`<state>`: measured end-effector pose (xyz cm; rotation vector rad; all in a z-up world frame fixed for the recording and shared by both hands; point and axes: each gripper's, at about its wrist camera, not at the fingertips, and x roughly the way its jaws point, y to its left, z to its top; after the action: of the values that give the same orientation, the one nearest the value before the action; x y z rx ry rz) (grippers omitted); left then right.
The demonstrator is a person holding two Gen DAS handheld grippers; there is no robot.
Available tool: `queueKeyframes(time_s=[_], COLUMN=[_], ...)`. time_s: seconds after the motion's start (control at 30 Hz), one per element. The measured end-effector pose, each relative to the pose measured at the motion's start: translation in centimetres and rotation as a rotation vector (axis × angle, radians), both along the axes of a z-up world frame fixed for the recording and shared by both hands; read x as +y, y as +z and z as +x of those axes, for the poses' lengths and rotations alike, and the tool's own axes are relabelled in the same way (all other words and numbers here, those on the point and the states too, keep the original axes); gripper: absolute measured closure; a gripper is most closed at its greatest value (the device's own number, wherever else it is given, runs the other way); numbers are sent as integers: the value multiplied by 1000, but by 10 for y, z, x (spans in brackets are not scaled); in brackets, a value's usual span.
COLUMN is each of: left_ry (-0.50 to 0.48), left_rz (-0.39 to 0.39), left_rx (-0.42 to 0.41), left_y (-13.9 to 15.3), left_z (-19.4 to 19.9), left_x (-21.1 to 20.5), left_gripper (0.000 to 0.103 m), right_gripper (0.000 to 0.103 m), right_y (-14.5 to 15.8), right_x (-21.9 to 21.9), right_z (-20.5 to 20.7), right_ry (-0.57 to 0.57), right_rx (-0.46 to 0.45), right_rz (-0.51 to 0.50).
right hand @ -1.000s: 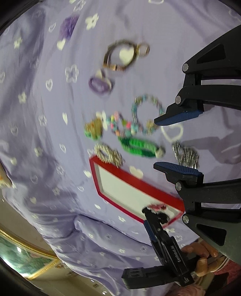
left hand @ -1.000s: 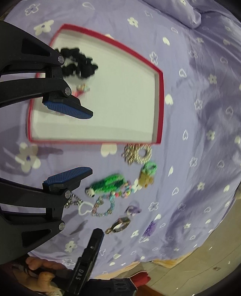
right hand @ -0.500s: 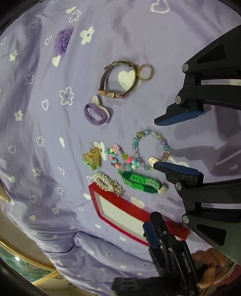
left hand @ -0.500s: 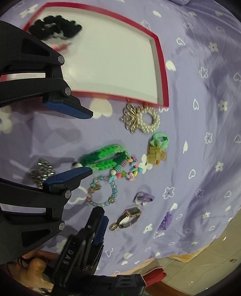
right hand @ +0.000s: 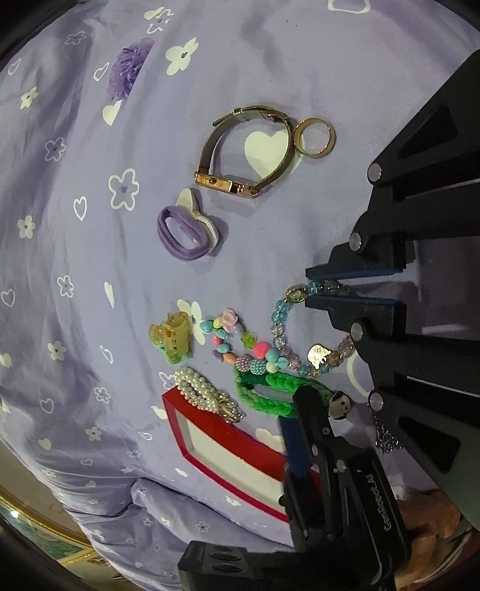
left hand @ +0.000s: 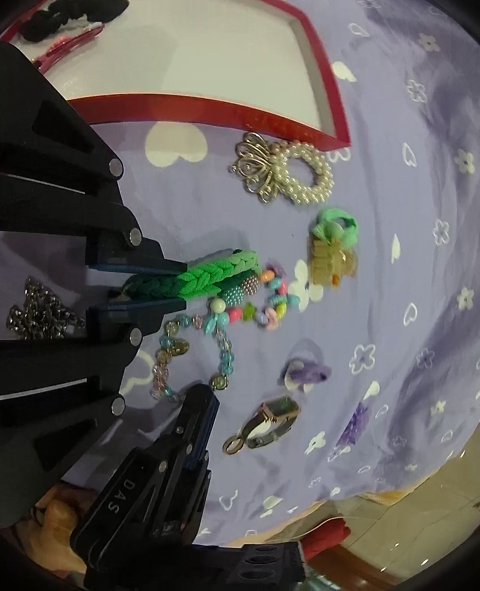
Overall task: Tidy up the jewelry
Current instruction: 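Grasp the green braided bracelet with the left tool while the right tool grasps the beaded bracelet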
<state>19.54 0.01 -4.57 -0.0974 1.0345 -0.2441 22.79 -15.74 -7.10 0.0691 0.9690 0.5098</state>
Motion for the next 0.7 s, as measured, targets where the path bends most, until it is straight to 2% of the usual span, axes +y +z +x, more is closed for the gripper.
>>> queueKeyframes(time_s=[0.07,0.27,0.7], left_ry=[-10,4,66], left_rz=[10,-34,-71], left_rx=[-15,-32,-127], left_y=[3,12,53], left_z=[-4,-17,-53], left_x=[-2,9,51], left_gripper=[94,95,95], right_gripper=[96,96,96], right_y=[6,31,68], right_x=[-2,-1,11], right_z=[-3,-16,-31], right_ry=[2,13,48], right_rx=[-4,-58,-103], right_rz=[27,55,117])
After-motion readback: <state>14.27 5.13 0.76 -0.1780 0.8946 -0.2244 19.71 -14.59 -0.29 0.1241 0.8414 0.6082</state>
